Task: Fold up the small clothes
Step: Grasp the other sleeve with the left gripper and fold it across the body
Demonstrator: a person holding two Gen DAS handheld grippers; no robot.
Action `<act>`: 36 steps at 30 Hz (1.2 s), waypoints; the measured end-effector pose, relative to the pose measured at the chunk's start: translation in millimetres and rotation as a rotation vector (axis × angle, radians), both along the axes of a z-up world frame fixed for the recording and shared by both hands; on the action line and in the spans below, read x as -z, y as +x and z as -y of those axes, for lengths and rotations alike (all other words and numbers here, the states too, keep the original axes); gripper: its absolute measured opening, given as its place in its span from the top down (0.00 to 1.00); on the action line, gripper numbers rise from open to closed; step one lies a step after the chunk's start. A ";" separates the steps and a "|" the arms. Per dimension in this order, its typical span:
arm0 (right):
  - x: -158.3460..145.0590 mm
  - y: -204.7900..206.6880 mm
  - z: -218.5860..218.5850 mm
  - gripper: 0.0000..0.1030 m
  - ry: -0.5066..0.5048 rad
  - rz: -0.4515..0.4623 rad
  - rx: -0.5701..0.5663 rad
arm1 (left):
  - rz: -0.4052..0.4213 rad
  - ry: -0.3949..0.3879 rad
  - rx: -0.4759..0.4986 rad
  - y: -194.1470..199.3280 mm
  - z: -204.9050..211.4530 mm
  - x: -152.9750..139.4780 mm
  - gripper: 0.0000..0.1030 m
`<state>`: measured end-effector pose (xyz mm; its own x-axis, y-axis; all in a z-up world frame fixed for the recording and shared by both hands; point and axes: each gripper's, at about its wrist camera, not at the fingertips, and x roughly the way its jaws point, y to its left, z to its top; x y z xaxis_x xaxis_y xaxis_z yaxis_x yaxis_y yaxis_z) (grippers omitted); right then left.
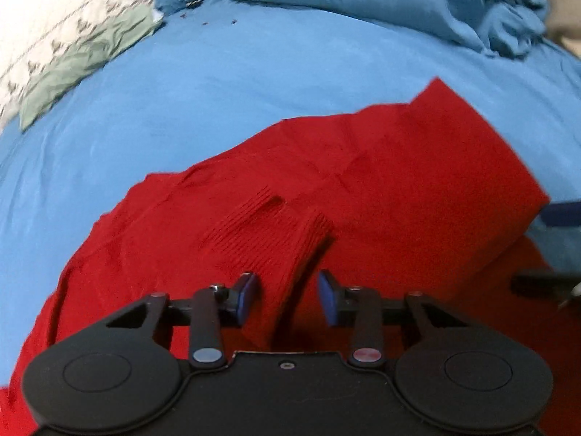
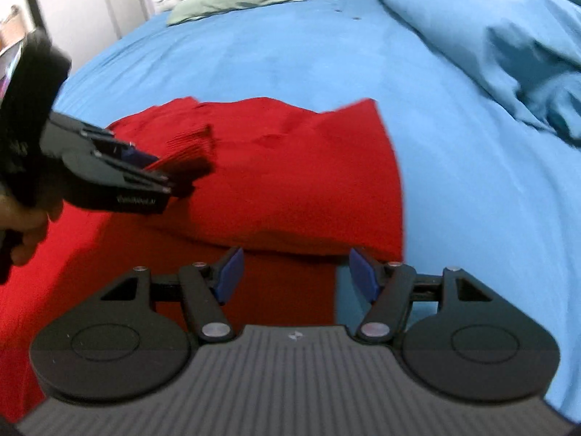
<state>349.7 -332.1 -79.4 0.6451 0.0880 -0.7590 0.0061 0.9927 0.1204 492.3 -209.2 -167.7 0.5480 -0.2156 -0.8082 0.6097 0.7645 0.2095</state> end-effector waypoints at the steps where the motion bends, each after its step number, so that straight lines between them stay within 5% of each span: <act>1: -0.5 -0.6 0.5 0.22 0.004 -0.001 0.011 | 0.021 0.005 0.017 -3.3 1.5 -0.7 0.62; 3: 0.8 -4.1 4.2 0.22 0.010 -0.002 0.034 | 0.041 0.011 0.035 -3.5 1.3 -0.3 0.95; 7: -4.1 -1.2 6.2 0.22 0.015 0.006 0.080 | 0.051 -0.070 -0.097 3.9 -26.9 -20.4 0.96; 13: -8.3 4.8 10.2 0.20 0.014 0.002 0.094 | 0.194 -0.173 -0.434 4.3 -120.7 -63.0 0.96; 18: -0.2 12.7 0.6 0.14 -0.004 -0.020 0.046 | 0.196 -0.206 -0.676 -7.3 -199.1 -50.6 0.96; 24: 22.6 30.5 -25.3 0.13 -0.126 -0.041 -0.049 | 0.137 -0.246 -0.720 -23.2 -224.9 -18.7 0.96; 36: 27.5 62.8 -35.1 0.13 -0.273 0.046 0.007 | 0.199 -0.302 -0.830 -51.8 -239.9 -35.2 0.95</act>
